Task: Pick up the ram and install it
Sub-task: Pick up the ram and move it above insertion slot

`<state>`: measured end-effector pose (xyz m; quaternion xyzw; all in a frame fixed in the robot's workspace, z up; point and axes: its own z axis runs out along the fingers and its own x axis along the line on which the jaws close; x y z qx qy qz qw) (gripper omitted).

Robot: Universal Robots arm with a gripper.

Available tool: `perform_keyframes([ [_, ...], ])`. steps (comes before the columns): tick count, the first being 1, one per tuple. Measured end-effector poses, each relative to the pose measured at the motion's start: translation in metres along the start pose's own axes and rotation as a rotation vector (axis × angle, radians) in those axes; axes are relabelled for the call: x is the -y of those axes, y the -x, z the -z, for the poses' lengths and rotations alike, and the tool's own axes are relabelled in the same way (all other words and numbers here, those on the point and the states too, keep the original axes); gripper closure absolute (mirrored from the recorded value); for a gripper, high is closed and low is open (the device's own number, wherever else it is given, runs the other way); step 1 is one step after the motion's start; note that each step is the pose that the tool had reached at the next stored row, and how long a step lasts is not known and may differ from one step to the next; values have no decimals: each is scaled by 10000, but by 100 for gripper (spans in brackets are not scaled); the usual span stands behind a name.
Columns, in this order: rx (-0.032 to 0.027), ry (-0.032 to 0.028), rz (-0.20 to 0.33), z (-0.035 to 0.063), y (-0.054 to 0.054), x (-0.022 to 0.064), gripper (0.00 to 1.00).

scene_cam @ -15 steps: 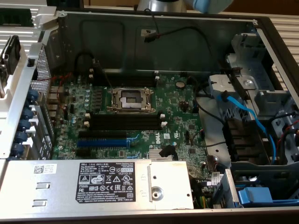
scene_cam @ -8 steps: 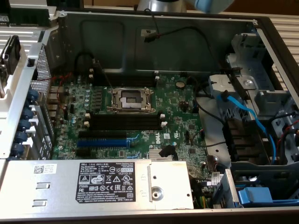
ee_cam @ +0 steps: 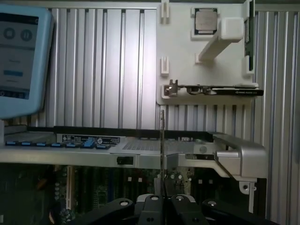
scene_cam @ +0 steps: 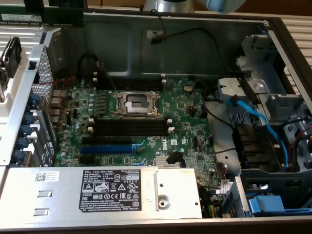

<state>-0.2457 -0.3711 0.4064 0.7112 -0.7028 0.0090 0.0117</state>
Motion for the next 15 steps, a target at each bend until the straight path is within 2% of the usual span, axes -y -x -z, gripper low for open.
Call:
perform_keyframes([
  [15,-1,4,4,8,-8,684,88],
])
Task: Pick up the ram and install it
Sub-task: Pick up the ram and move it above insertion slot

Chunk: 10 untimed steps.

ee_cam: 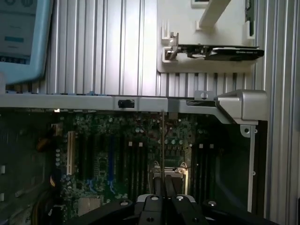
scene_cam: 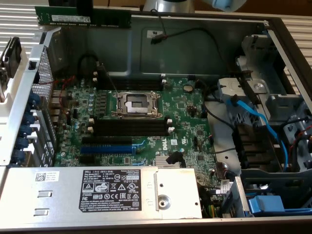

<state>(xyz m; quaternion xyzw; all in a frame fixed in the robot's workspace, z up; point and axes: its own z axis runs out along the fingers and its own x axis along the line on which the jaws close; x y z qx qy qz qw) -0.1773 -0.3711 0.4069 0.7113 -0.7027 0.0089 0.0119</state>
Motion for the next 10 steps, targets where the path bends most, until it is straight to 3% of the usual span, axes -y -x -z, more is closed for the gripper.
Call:
perform_keyframes([
  [7,3,61,1,2,-1,243,88],
  [10,51,59,2,1,-2,382,88],
])
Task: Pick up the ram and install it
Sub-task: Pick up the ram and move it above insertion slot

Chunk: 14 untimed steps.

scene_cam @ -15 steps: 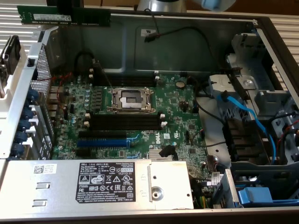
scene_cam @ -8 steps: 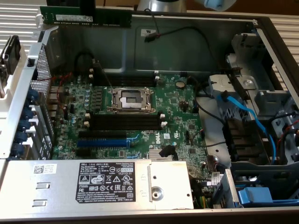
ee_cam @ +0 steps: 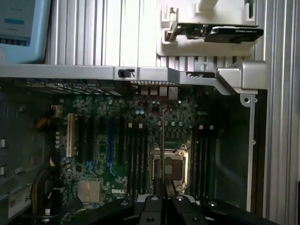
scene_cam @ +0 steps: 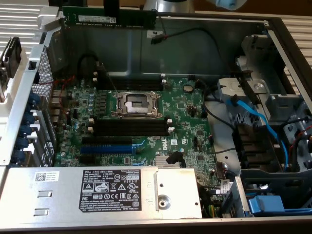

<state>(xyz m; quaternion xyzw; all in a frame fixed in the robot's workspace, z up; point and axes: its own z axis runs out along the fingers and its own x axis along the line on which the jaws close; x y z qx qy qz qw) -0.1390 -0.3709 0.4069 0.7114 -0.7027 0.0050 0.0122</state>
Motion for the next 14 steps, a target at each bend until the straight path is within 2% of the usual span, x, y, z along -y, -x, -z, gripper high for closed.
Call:
perform_keyframes([
  [2,47,1,0,2,-1,84,88],
  [4,179,-2,2,1,-10,107,88],
  [5,210,-2,2,1,-20,108,88],
  [9,269,-3,-4,-2,-93,107,88],
  [14,276,-3,-10,-15,-155,107,88],
])
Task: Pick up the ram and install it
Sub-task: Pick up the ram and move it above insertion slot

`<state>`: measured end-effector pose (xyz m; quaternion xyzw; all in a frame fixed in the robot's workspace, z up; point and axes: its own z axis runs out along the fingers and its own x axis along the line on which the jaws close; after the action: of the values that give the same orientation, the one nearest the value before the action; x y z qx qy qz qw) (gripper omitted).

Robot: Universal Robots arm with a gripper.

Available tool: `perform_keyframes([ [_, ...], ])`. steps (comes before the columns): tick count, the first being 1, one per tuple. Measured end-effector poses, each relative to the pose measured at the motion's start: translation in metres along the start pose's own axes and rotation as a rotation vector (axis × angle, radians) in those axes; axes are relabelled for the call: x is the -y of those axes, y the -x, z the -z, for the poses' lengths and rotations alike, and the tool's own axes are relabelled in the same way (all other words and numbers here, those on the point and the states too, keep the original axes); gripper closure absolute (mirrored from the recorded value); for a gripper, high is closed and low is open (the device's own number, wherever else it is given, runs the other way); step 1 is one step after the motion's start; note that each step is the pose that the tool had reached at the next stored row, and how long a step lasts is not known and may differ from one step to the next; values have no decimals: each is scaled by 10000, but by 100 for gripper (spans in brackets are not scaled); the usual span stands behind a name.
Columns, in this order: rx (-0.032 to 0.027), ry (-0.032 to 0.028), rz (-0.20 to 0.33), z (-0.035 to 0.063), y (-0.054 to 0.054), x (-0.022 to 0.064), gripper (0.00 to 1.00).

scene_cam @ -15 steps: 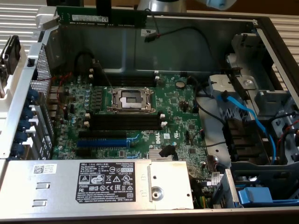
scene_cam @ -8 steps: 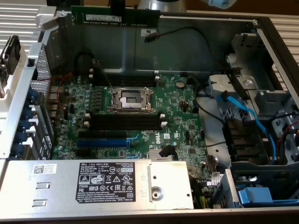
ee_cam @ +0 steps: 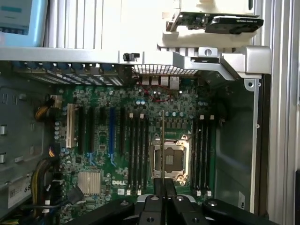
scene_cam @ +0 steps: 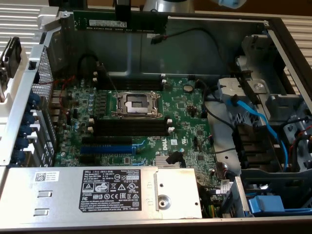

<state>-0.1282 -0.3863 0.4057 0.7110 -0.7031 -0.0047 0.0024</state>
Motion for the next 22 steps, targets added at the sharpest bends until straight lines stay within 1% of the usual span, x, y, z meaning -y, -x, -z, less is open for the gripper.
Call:
perform_keyframes([
  [5,1,-29,0,-74,-32,1,88],
  [9,27,-38,0,-130,-90,0,88],
  [11,36,-37,0,-139,-156,2,88],
  [13,39,-32,1,-143,-210,37,88],
  [15,40,-26,0,-148,-232,64,88],
  [19,40,-22,0,-154,-272,65,88],
  [22,41,-21,0,-176,-286,67,88],
])
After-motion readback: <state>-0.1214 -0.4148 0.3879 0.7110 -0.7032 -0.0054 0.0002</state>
